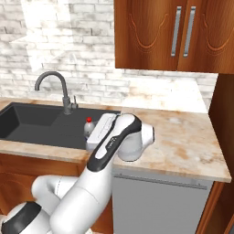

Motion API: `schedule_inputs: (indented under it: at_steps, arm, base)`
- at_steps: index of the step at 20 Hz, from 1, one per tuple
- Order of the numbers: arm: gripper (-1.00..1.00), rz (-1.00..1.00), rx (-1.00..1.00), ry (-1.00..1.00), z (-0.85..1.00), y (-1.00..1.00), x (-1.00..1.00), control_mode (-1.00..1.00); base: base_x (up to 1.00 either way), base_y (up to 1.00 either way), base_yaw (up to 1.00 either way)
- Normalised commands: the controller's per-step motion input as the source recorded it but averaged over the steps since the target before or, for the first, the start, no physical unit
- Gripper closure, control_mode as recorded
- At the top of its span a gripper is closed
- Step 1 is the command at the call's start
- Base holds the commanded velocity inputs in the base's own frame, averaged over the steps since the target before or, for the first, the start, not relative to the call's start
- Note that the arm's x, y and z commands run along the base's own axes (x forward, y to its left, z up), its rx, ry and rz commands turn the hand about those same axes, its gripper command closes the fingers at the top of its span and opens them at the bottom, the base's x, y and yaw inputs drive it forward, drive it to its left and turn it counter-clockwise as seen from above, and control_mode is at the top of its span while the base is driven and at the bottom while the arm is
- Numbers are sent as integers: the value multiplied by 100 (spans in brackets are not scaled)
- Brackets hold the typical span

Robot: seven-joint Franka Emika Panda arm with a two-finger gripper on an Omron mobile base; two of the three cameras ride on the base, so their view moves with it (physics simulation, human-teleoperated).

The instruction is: Take the bottled waters from the counter and place them in the freezer to freeze. Close the freezer door after placing the bottles.

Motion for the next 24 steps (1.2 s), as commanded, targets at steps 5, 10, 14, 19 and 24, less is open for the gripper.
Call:
schedule_inputs:
  at_steps: [5, 10, 14, 19, 24]
  arm:
    - [100, -15, -7, 1, 0, 0, -27, -100]
    - [100, -2, 0, 1, -3, 2, -4, -100]
    - [100, 0, 0, 0, 0, 0, -4, -100]
    - [100, 0, 0, 0, 0, 0, 0, 100]
    - [100, 0, 0, 0, 0, 0, 0, 100]
  base:
    - [0, 0, 0]
    - [0, 0, 0]
    - [0, 0, 0]
    - [-66, 0, -5]
    - [-83, 1, -49]
